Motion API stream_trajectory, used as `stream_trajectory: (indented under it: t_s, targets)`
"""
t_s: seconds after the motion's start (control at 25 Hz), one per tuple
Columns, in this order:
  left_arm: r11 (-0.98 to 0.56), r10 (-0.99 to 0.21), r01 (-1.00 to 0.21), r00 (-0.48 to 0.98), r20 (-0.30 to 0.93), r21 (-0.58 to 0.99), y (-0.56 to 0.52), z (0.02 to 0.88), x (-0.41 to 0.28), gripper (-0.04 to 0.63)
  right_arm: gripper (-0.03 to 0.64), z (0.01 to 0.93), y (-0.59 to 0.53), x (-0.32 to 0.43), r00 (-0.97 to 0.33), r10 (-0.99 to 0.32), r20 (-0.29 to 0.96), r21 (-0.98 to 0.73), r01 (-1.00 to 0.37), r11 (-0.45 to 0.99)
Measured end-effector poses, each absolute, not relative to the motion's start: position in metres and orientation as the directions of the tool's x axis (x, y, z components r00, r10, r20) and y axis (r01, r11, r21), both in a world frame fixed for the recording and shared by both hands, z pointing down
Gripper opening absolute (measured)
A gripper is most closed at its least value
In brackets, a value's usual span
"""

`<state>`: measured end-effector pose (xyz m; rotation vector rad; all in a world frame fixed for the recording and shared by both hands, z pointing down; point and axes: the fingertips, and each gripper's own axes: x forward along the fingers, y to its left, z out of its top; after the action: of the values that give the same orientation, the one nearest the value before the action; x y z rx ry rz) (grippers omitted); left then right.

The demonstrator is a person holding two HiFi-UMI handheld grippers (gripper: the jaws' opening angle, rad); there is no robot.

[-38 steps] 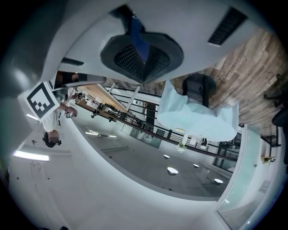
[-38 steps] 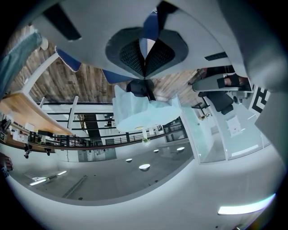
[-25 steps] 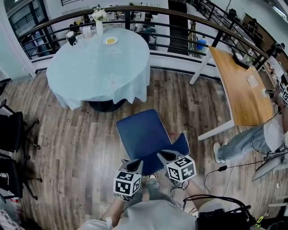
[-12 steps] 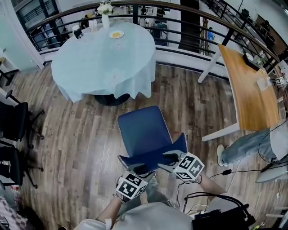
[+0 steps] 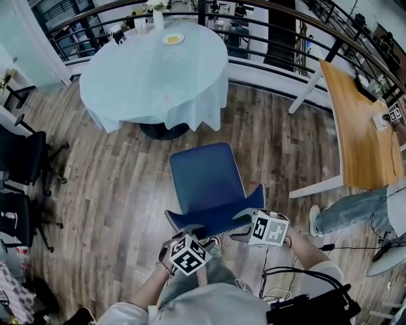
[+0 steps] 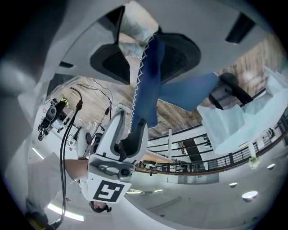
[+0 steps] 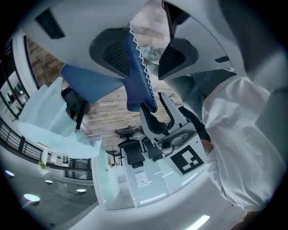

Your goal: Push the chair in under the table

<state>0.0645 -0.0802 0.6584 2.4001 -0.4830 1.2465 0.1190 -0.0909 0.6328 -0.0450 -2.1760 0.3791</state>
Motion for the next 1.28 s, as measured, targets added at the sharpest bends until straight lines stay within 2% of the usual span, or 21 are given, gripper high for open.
stream_trajectory:
  t_s: [0.28, 0.52, 0.56, 0.72, 1.28]
  targets:
    - [-0.849, -0.119, -0.496, 0.518, 0.847, 0.184, -0.085, 0.670, 0.070, 0.204, 0.201, 0.642, -0.096, 0.132, -0.561, 0.194, 0.805, -0.289, -0.085, 0.953]
    - [-0.857, -0.097, -0.486, 0.474, 0.875, 0.169, -0.087, 0.682, 0.068, 0.202, 0.193, 0.670, -0.102, 0.152, -0.352, 0.165, 0.921, -0.163, 0.036, 0.986]
    - [-0.858, -0.092, -0.485, 0.469, 0.878, 0.170, -0.088, 0.684, 0.068, 0.193, 0.173, 0.674, -0.102, 0.153, -0.347, 0.177, 0.921, -0.176, 0.035, 0.984]
    - [-0.860, -0.079, -0.478, 0.472, 0.878, 0.179, -0.090, 0.685, 0.070, 0.187, 0.173, 0.676, -0.103, 0.153, -0.390, 0.240, 0.889, -0.258, 0.005, 0.966]
    - [-0.854, -0.074, -0.486, 0.467, 0.881, 0.186, -0.093, 0.685, 0.073, 0.183, 0.172, 0.677, -0.106, 0.154, -0.393, 0.258, 0.882, -0.247, 0.080, 0.966]
